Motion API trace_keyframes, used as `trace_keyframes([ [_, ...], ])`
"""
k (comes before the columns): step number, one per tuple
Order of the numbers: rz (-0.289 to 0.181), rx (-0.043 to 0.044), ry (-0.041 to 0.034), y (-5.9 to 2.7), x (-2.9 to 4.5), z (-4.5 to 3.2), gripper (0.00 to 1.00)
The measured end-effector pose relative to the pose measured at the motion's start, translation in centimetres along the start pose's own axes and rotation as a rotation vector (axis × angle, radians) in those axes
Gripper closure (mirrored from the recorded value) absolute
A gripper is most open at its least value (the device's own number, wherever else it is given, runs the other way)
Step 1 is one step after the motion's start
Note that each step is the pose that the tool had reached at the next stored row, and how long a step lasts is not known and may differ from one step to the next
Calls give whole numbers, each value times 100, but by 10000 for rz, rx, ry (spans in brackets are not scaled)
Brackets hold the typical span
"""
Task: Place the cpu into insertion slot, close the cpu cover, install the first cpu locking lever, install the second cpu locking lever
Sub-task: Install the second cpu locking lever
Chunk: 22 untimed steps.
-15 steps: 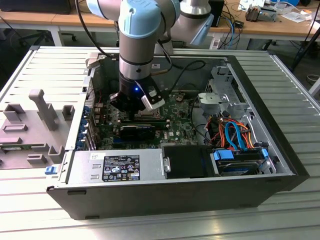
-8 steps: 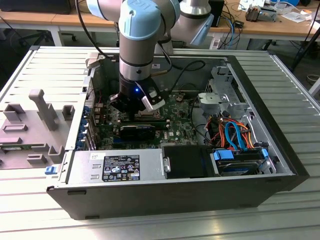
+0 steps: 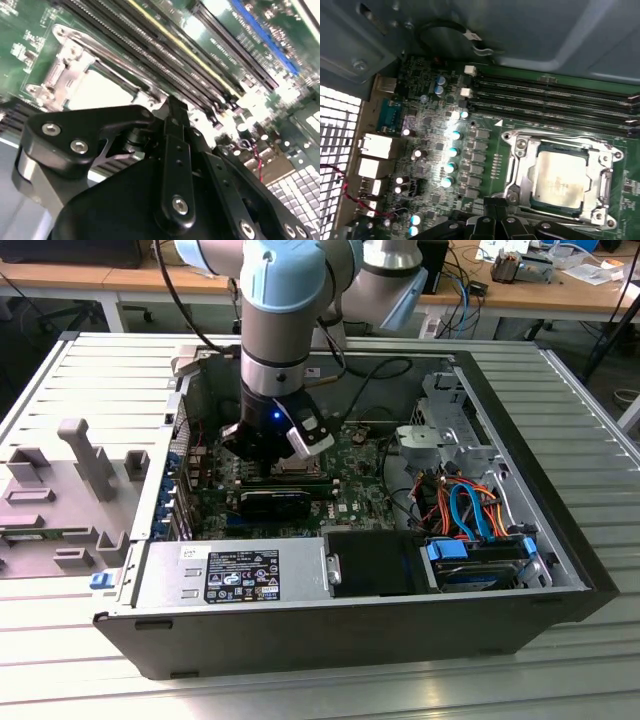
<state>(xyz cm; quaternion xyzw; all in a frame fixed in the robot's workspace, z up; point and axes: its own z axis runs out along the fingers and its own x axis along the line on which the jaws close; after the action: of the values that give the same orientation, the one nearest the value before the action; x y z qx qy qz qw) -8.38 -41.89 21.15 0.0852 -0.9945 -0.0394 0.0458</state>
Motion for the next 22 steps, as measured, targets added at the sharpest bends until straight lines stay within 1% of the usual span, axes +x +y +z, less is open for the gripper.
trace_keyframes([
  [4, -5, -129, 68, -23, -131, -13, 89],
  [5, -5, -176, 93, -29, -167, -16, 89],
  [7, -7, -239, 139, -40, -240, -23, 89],
  [9, -5, -275, 183, -52, -310, -30, 89],
  [11, -5, -294, 222, -65, -380, -38, 89],
  [12, -3, -298, 233, -68, -404, -49, 89],
  [13, -3, -301, 234, -68, -413, -69, 89],
  [18, 0, -301, 234, -53, -405, -251, 89],
  [19, -1, -300, 235, -49, -401, -297, 89],
  [21, -1, -299, 235, -45, -396, -355, 89],
  [22, -2, -301, 235, -44, -396, -358, 89],
])
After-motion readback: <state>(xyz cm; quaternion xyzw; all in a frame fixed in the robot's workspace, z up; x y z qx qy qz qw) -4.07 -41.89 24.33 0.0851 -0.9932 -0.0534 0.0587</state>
